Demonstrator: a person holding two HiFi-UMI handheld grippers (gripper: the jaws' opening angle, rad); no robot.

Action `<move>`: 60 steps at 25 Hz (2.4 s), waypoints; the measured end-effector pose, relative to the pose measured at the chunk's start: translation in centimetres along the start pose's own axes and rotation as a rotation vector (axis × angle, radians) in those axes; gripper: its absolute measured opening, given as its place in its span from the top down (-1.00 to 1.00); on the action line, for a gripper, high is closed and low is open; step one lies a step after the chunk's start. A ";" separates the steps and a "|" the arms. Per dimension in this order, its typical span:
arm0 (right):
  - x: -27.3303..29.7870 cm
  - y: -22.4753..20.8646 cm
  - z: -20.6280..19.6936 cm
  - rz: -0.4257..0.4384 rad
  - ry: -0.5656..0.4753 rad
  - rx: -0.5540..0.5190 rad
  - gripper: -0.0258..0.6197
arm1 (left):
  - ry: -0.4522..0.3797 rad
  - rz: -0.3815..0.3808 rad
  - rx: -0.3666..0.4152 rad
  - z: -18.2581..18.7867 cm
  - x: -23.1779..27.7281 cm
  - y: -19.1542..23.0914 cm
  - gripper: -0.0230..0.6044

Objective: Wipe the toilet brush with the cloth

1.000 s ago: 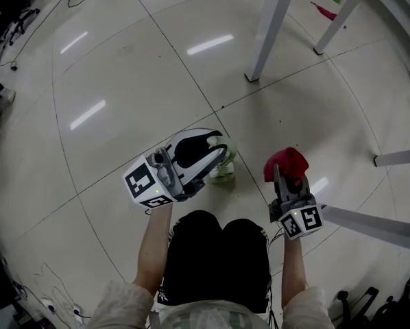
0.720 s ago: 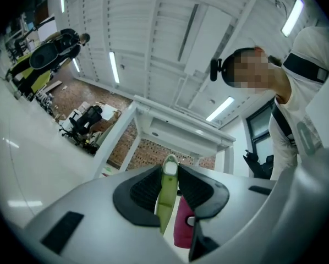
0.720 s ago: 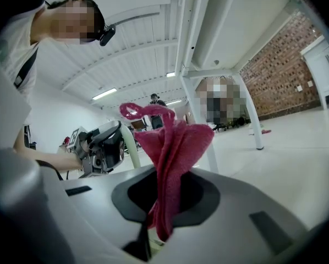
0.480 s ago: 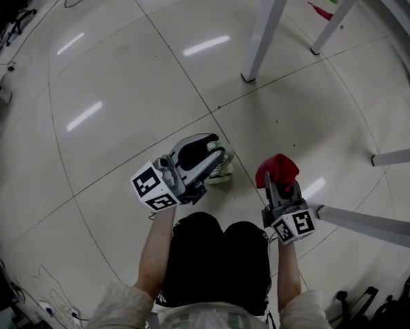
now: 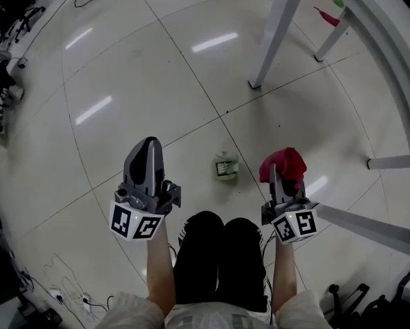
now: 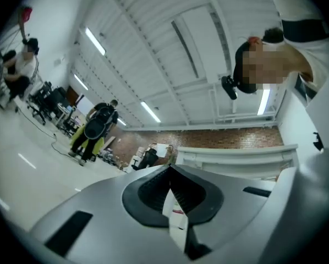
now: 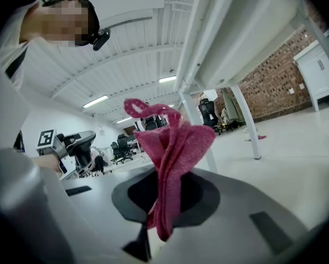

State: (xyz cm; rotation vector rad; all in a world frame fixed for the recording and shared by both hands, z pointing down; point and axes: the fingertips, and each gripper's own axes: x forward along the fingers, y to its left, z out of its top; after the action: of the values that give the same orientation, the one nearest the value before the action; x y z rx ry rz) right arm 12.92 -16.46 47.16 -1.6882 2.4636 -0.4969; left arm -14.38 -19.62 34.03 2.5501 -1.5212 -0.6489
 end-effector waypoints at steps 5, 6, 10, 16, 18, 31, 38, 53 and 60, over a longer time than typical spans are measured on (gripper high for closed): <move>-1.1 10.3 18.7 0.007 0.000 -0.012 0.82 | 0.026 0.127 0.025 17.2 3.0 -4.3 0.92; -1.6 12.9 23.8 0.014 0.004 -0.008 0.82 | 0.041 0.135 0.027 21.6 3.9 -6.0 0.92; -4.7 22.3 42.9 0.011 0.018 -0.010 0.83 | 0.131 0.138 0.031 37.9 6.4 -13.6 0.92; -9.1 28.9 53.7 0.047 -0.018 -0.122 0.83 | 0.105 0.136 0.017 45.8 5.5 -17.9 0.92; -10.7 30.0 53.8 0.044 -0.027 -0.120 0.83 | 0.077 0.142 -0.018 46.7 4.2 -18.5 0.92; -18.2 36.1 49.8 0.034 -0.031 -0.128 0.83 | 0.070 0.032 0.056 48.6 -3.5 -21.7 0.92; -30.2 40.1 48.8 0.061 -0.097 -0.175 0.82 | -0.042 0.007 0.103 53.2 -13.0 -28.9 0.92; -52.1 47.2 44.1 0.028 -0.116 -0.055 0.82 | 0.054 -0.056 0.073 55.2 -32.9 -41.7 0.92; -52.9 50.3 43.3 0.025 -0.110 -0.066 0.82 | 0.052 -0.089 0.064 56.7 -35.3 -42.2 0.92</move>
State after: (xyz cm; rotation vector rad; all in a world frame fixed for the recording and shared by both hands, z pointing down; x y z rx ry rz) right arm 0.03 40.06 -14.85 -1.6594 2.4447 -0.3141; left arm -17.52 38.87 -18.98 2.6723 -1.4425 -0.5476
